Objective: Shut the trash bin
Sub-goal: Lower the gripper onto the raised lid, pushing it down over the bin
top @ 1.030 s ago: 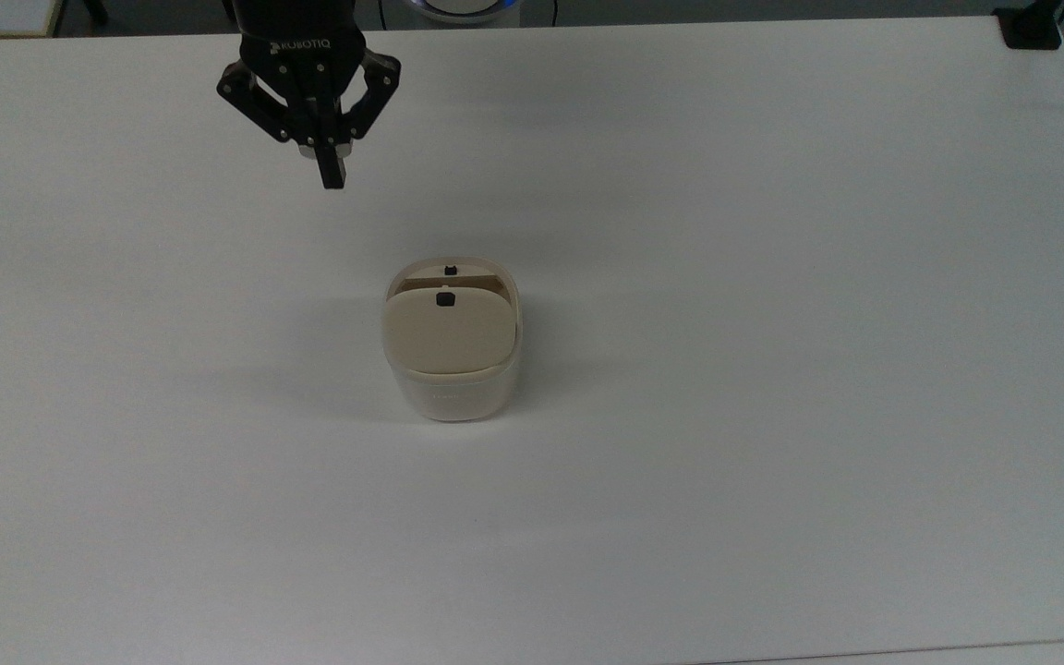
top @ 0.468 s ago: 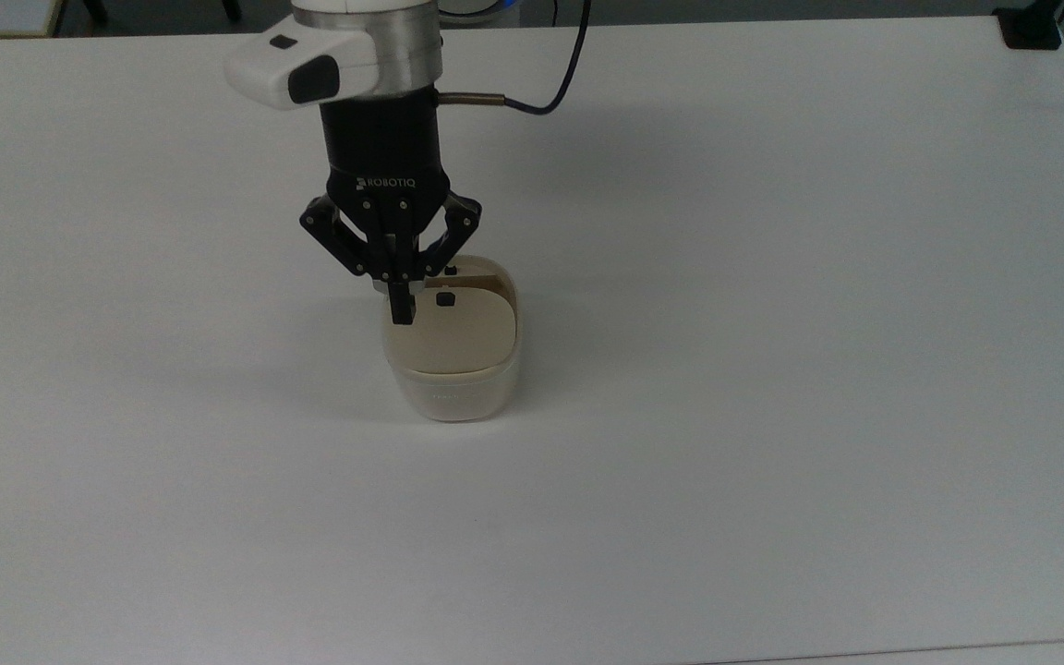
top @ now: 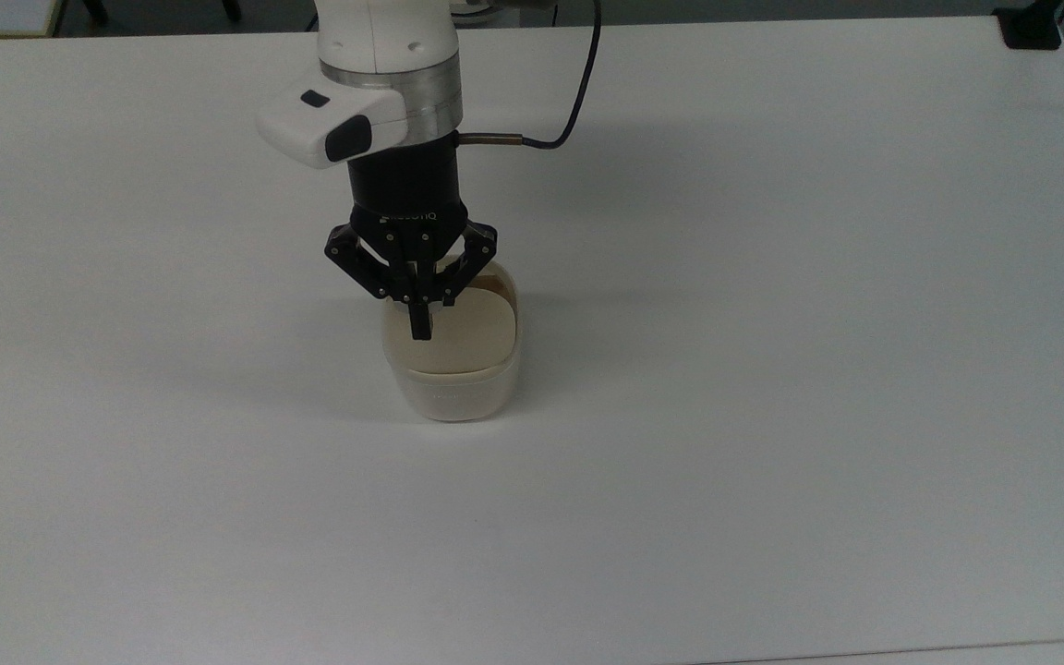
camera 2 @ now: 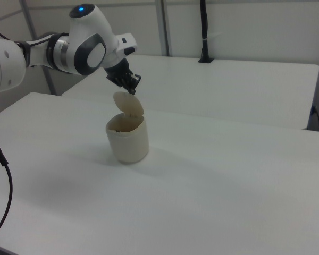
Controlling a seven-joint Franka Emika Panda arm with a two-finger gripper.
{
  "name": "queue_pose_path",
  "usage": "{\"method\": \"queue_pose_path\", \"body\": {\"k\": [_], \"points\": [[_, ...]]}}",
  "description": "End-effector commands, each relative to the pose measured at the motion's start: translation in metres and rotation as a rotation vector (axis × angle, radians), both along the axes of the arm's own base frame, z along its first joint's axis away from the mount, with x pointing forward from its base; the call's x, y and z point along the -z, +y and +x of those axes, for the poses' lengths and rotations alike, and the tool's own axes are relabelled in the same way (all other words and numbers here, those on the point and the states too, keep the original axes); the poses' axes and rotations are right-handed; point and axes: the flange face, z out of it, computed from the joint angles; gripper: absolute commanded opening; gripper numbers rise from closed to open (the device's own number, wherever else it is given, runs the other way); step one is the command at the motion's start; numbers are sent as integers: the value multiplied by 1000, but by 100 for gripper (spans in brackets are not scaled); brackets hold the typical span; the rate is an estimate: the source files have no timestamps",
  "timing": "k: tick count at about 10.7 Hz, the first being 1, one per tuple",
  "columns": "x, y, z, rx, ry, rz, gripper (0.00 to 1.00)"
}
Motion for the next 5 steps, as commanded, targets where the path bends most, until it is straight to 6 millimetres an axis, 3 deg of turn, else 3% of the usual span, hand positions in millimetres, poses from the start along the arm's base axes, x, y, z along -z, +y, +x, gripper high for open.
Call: {"method": "queue_pose_path", "body": {"k": [1,5], "points": [[9,5,-11,-66,132,-31,0],[51,11,-22,-92,248,-37,0]]}}
